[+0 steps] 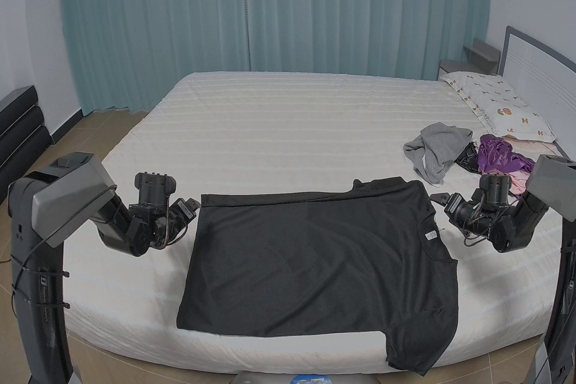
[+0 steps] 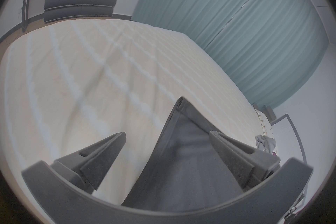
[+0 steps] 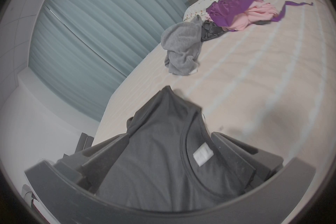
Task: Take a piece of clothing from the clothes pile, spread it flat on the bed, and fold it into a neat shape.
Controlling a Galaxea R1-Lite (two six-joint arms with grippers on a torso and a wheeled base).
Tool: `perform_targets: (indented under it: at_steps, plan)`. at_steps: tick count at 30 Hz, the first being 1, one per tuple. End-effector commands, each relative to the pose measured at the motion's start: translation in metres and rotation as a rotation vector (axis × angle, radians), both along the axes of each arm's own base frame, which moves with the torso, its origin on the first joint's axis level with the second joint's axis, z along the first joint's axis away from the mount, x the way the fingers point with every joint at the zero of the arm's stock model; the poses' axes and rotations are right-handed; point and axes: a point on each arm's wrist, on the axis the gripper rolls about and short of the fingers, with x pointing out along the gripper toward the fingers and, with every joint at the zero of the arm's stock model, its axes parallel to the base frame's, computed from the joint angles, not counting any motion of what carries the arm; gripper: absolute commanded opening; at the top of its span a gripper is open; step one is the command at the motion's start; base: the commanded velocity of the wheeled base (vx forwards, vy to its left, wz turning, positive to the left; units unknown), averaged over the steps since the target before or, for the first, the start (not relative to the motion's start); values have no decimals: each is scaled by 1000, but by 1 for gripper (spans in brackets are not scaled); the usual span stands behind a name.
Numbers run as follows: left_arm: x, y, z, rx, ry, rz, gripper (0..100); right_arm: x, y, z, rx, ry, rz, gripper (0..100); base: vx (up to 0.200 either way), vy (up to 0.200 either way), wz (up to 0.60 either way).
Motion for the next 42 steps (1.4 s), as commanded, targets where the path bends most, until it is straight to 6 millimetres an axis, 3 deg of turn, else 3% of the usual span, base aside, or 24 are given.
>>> perform_targets:
  at_steps: [1, 8, 13, 20, 21, 30, 42]
  plan:
    - [-86, -2, 40, -88, -27, -32, 100, -86, 4, 43, 54, -38, 21, 100, 0, 0, 0]
    - [-129, -8, 41, -137, 31, -37, 100, -116, 7, 39, 72, 36, 18, 100, 0, 0, 0]
    - [-142, -15, 33, -159, 82, -41, 100, -127, 8, 29, 105, 100, 13, 100, 0, 0, 0]
    - [-147, -17, 26, -198, 118, -17, 100, -139, 9, 19, 121, 159, 39, 100, -57, 0, 0]
    - [-154, -15, 17, -196, 165, -17, 100, -142, 10, 18, 133, 173, 58, 100, -200, 0, 0]
    - [-160, -14, 4, -216, 191, -43, 100, -146, 10, 14, 143, 196, 66, 100, -133, 0, 0]
    - [-155, -17, 6, -263, 167, -19, 100, -146, 12, 8, 137, 218, 78, 100, 0, -50, 0]
